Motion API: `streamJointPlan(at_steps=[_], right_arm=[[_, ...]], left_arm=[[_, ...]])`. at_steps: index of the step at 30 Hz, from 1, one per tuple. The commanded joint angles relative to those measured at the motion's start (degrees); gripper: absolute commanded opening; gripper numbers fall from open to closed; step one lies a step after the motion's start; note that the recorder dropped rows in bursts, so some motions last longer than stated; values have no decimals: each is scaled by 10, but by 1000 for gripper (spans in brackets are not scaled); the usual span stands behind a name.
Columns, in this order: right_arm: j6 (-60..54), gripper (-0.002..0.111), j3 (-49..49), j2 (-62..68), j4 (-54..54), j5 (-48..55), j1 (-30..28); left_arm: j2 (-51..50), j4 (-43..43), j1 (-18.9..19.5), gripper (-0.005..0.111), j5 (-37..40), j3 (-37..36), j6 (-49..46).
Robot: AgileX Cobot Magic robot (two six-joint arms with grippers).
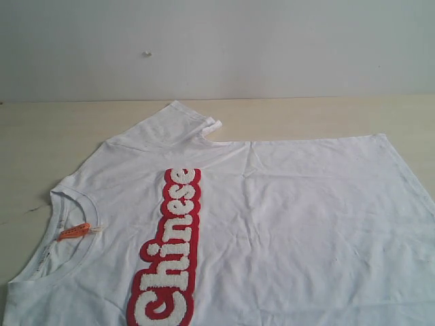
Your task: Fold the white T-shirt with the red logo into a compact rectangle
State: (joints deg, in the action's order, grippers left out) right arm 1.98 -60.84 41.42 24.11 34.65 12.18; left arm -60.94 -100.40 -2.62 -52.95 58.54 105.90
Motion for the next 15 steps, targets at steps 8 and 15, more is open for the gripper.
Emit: streamJointPlan(at_steps=[8, 15], right_arm=[[-4, 0, -7, 1, -1, -1, 1], [-4, 0, -7, 1, -11, -1, 1]], left_arm=[[9, 4, -4, 0, -11, 3, 59], [8, 4, -4, 0, -43, 1, 74]])
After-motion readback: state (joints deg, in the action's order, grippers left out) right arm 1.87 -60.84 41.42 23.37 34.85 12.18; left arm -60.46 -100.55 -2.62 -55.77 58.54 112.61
